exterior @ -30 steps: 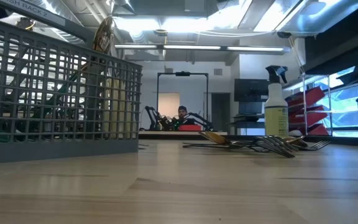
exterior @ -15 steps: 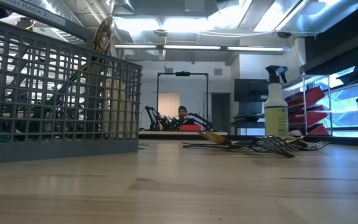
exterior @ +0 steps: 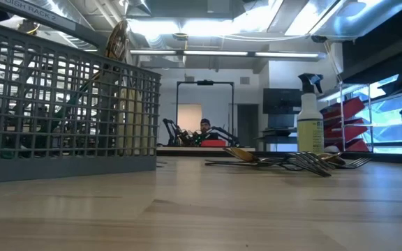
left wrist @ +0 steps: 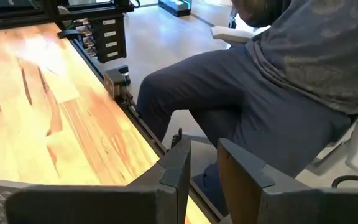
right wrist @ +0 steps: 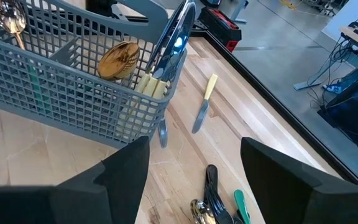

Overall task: Sort silverware
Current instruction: Put the fork into the silverware tray

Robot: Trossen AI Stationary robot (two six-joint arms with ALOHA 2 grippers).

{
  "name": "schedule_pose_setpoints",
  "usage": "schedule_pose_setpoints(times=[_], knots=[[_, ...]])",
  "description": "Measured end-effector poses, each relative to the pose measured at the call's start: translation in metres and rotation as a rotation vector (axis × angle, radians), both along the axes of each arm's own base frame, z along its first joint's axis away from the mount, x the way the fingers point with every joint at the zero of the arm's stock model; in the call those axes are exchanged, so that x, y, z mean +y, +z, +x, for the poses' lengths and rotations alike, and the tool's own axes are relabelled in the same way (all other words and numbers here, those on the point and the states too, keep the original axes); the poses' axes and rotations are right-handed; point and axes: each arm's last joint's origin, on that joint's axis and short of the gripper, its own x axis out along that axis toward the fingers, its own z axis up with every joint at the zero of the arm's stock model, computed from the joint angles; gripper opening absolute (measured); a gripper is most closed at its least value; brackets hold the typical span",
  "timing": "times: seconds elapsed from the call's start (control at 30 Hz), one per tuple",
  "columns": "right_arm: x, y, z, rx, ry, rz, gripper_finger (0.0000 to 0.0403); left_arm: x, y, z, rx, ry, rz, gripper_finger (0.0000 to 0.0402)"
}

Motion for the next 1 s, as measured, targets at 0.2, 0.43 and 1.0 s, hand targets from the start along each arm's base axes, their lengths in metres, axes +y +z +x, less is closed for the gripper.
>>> schedule_pose_setpoints(times=[0.2, 0.43, 1.0], knots=[[0.000, 0.000, 0.000, 0.000, 0.000, 0.000, 0.0237, -0.003, 0.017, 0.001, -0.060, -0.023, 0.006, 0.0064], [0.000, 0.000, 0.000, -0.001, -0.001, 0.001, 0.0237, 0.000, 0.025, 0.005, -0.168, 0.144, 0.040, 0.0064], [0.001, 0.000, 0.000, 0.005, 0.005, 0.018, 0.0237, -0.015, 0.024, 0.006, -0.245, 0.192, 0.152, 0.0168]])
